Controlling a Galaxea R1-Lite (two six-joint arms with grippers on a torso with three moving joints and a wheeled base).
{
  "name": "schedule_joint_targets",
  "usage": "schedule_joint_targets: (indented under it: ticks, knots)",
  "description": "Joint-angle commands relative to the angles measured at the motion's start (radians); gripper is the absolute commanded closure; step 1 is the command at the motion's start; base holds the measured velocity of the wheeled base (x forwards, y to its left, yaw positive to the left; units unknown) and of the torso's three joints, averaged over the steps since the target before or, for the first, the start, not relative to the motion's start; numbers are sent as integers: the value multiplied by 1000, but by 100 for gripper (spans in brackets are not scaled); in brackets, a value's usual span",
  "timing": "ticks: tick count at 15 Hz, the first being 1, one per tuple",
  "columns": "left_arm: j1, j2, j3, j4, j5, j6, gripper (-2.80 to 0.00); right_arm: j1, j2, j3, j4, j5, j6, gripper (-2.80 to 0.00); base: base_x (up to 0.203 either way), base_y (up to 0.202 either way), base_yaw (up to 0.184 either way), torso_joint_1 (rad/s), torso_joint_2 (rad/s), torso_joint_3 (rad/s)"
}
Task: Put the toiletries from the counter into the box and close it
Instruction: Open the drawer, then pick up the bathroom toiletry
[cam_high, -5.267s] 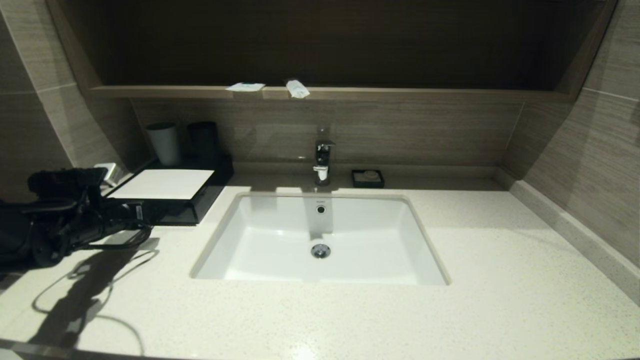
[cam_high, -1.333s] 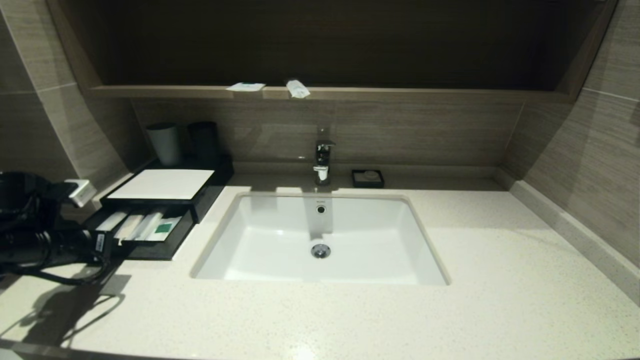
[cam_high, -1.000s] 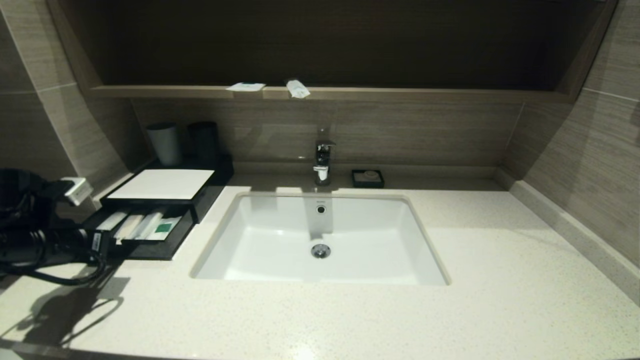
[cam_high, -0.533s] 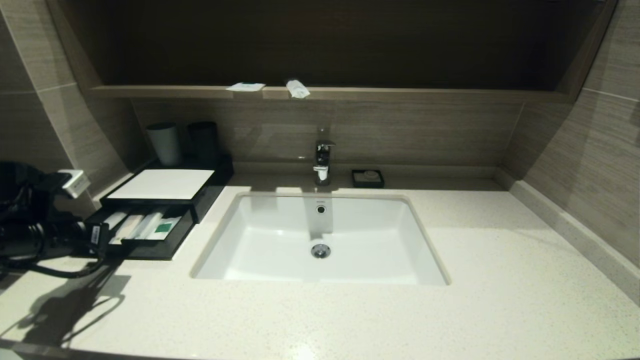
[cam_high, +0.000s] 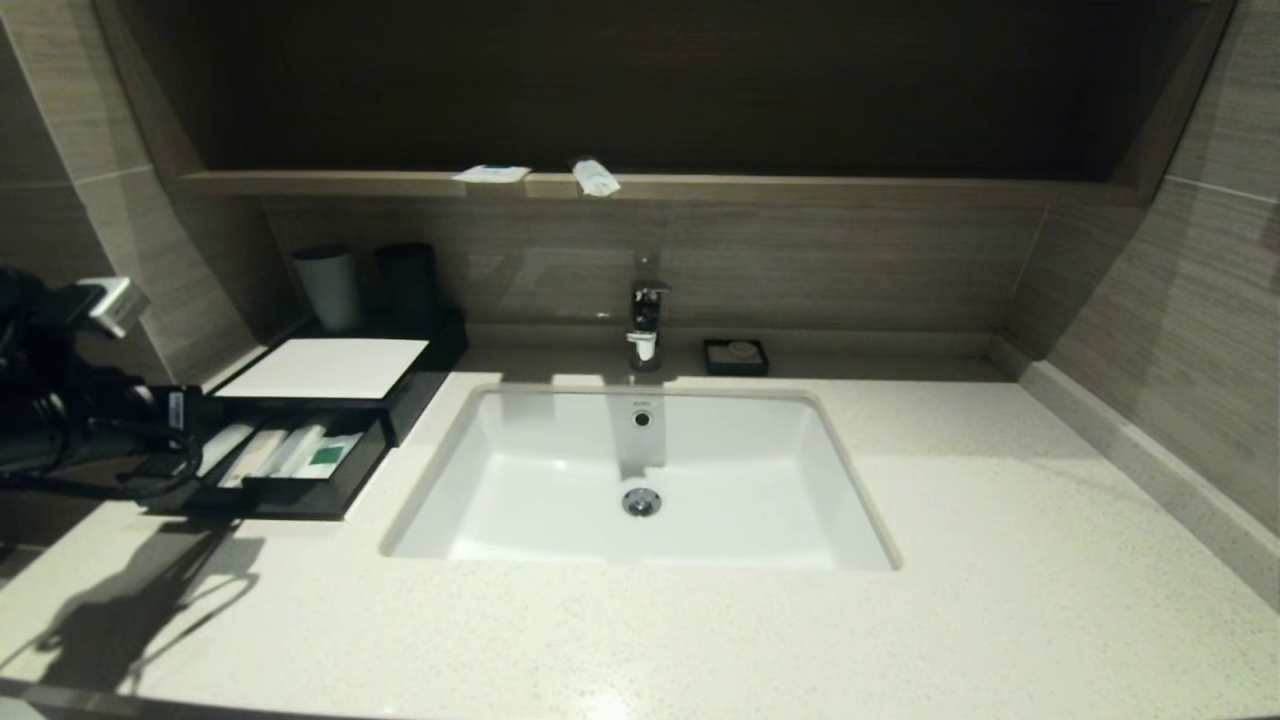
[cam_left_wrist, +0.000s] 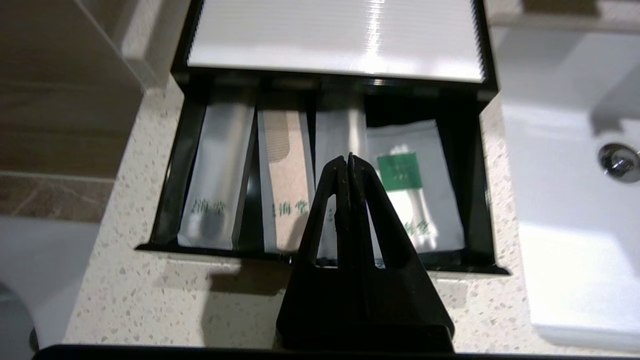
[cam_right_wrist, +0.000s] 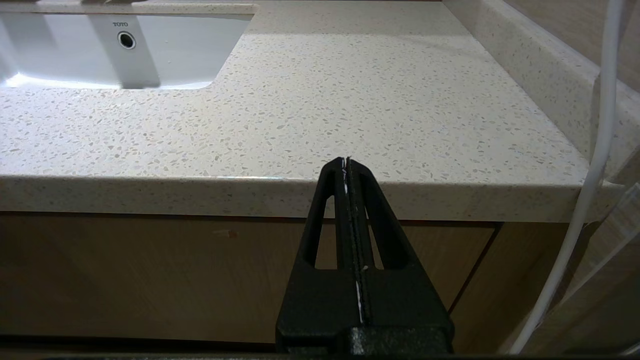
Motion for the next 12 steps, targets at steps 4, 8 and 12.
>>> schedule_joint_targets:
  ticks: [4, 8, 12]
  knots:
    - [-73, -83, -164, 36, -2, -64, 0, 0, 0, 0, 0, 0, 0, 0, 0, 0, 0, 0, 0, 0]
    - [-191, -78, -438, 269, -2, -129, 0, 0, 0, 0, 0, 0, 0, 0, 0, 0, 0, 0, 0, 0]
    - [-272, -3, -722, 461, 4, -187, 0, 0, 0, 0, 0, 0, 0, 0, 0, 0, 0, 0, 0, 0]
